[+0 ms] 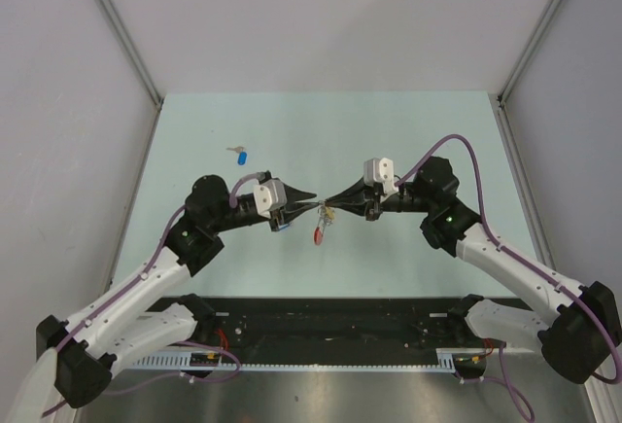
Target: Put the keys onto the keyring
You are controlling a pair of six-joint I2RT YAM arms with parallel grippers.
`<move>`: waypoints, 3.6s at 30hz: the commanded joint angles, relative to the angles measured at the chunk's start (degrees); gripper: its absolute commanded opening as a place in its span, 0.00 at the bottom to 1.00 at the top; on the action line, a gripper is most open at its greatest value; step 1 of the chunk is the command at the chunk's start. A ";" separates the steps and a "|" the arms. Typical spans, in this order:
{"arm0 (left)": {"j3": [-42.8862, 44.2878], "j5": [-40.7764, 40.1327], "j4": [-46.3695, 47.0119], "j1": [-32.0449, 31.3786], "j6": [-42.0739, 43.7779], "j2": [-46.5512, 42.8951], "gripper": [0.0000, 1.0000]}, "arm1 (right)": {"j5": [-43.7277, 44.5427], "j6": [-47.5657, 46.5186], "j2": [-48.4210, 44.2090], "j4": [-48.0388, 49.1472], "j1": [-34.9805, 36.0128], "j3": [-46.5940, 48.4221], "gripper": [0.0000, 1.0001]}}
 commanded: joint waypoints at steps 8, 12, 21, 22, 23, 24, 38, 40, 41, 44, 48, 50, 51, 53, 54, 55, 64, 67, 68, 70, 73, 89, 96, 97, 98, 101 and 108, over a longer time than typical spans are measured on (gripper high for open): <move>1.46 3.72 0.81 0.32 -0.93 1.66 0.15 | -0.68 0.42 -0.47 3.34 0.71 0.30 0.00; 1.46 4.34 1.07 0.32 -1.10 1.75 0.15 | -0.68 0.33 -0.12 3.43 0.97 0.21 0.00; 1.37 5.04 1.60 0.32 -1.54 1.75 0.14 | -0.94 0.51 0.05 4.05 1.41 0.30 0.00; 1.37 5.04 1.60 0.32 -1.63 1.83 0.14 | -0.94 0.42 0.05 3.96 1.41 0.30 0.00; 1.37 5.04 1.60 0.32 -1.63 1.84 0.13 | -0.94 0.42 0.23 3.96 1.50 0.21 0.00; 1.37 5.13 1.60 0.32 -1.54 1.92 0.13 | -0.94 0.42 0.32 3.87 1.50 0.30 0.00; 1.11 6.53 2.48 0.32 -2.07 2.19 0.05 | -1.21 -1.08 0.76 1.50 2.20 0.30 0.00; 1.11 6.71 2.74 0.23 -2.24 2.27 0.05 | -1.21 -1.16 0.67 1.41 2.20 0.30 0.00; 1.11 6.80 2.74 0.32 -2.33 2.36 0.06 | -1.21 -1.16 0.76 1.41 2.20 0.30 0.00; 1.19 6.98 2.65 0.32 -2.33 2.63 0.07 | -1.29 -1.16 0.85 1.41 2.29 0.30 0.00; 1.19 7.15 2.65 0.32 -2.33 2.63 0.08 | -1.29 -1.16 0.76 1.32 2.20 0.30 0.00; 1.19 7.15 2.65 0.32 -2.33 2.63 0.08 | -1.29 -1.16 0.76 1.32 2.20 0.21 0.00; 1.19 7.24 2.65 0.32 -2.42 2.63 0.08 | -1.29 -1.16 0.76 1.32 2.29 0.21 0.00; 1.19 7.24 2.65 0.32 -2.33 2.45 0.05 | -1.29 -1.16 0.93 1.32 2.29 0.30 0.00; 1.19 7.24 2.57 0.32 -2.25 2.45 0.05 | -1.29 -1.16 0.85 1.23 2.29 0.30 0.00; 1.19 7.24 2.48 0.32 -2.24 2.45 0.05 | -1.38 -1.16 1.02 1.23 2.38 0.30 0.00; 1.02 5.66 3.09 0.32 -4.00 2.28 0.00 | 0.28 1.20 1.81 1.32 2.12 0.21 0.06; 0.58 2.24 2.48 0.32 -4.79 1.49 0.01 | 4.15 3.67 0.50 0.80 1.68 0.30 0.19; 0.58 -0.12 2.22 0.32 -4.79 1.31 0.01 | 4.76 3.84 0.06 0.36 1.33 0.21 0.24; 0.32 -2.94 0.64 0.32 -5.32 0.61 0.00 | 7.13 5.69 -0.73 -0.26 0.98 0.21 0.40; -0.39 -9.00 -2.26 0.32 -5.58 -1.15 0.01 | 9.51 7.62 -1.35 -1.49 0.36 0.30 0.55; -4.16 -27.21 -16.24 12.96 -12.09 -14.33 0.00 | 32.45 19.83 15.75 -5.45 0.71 2.84 0.68; -7.24 -31.08 -18.53 14.47 -10.07 -21.36 0.00 | 32.02 26.77 29.82 0.51 3.78 5.04 0.58; -7.33 -31.60 -18.62 14.47 -9.89 -22.50 0.00 | 31.67 27.74 31.33 1.14 4.05 5.91 0.57; -7.50 -33.09 -18.62 14.47 -9.46 -22.94 0.00 | 30.88 28.97 33.17 1.58 4.57 6.53 0.54; -7.94 -34.77 -18.79 14.47 -8.93 -24.61 0.00 | 28.86 34.59 39.07 5.27 5.19 8.20 0.50; -8.39 -35.04 -18.79 14.47 -8.92 -25.24 0.01 | 26.57 40.23 49.09 7.39 6.77 14.70 0.45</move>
